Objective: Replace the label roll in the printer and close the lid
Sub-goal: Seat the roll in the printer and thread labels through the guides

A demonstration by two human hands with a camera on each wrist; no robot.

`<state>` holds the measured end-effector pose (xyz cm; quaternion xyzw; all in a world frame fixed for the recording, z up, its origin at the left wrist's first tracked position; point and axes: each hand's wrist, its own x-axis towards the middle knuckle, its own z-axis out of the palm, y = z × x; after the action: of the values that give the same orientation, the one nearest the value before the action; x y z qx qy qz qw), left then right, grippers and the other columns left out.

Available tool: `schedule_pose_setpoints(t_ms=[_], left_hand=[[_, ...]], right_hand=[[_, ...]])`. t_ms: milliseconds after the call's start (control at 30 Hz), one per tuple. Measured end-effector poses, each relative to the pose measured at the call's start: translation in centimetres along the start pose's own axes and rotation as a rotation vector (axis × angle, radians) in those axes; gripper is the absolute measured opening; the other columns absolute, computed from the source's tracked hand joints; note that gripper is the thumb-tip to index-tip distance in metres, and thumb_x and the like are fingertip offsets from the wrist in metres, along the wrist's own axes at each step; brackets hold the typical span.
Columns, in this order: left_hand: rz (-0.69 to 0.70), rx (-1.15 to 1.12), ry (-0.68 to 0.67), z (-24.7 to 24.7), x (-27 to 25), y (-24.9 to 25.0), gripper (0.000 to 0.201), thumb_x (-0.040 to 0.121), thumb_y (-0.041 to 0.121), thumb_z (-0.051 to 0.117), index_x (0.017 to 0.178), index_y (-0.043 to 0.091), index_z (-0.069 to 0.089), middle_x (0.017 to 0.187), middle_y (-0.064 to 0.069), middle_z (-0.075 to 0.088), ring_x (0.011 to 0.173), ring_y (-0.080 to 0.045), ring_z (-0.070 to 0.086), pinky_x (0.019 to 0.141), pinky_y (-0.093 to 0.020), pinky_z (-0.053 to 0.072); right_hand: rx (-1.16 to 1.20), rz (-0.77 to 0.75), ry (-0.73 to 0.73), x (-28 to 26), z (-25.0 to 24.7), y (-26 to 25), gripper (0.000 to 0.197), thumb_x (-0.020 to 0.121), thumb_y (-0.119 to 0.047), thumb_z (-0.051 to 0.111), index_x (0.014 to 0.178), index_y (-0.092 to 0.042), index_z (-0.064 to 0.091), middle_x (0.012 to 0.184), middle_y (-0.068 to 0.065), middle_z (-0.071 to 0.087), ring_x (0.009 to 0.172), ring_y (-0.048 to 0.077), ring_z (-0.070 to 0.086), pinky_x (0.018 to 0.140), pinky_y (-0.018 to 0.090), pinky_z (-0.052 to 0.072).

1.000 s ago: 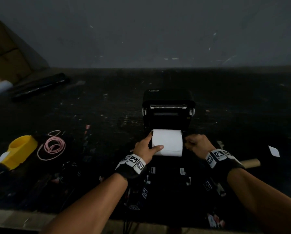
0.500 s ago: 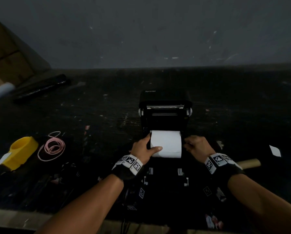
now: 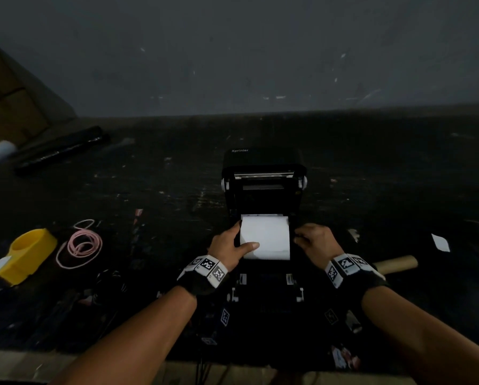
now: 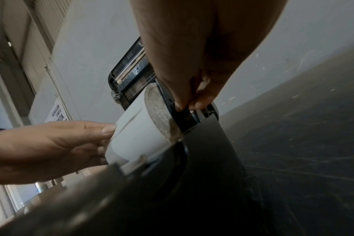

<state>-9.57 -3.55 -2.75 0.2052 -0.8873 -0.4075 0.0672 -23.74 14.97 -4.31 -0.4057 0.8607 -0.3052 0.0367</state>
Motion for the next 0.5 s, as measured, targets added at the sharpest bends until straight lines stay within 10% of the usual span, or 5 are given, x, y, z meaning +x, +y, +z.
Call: schedule_pose_setpoints(t_ms=[500], left_hand=[[0.014,0.018,0.051,0.46,-0.29,0.42,0.068,0.083,0.031,0.067,0.142,0.016,0.036,0.134,-0.009,0.057,0.123,-0.024,0.053,0.099,-0.02,0.037]], right_hand=[[-0.04,-0.065,0.008,0.1,-0.46,-0.37,0.017,0.077,-0.007,0.063,0.087,0.006,0.069,0.085,0.025,0.069,0.08,0.036,0.068,0.078,0.032,0.05]])
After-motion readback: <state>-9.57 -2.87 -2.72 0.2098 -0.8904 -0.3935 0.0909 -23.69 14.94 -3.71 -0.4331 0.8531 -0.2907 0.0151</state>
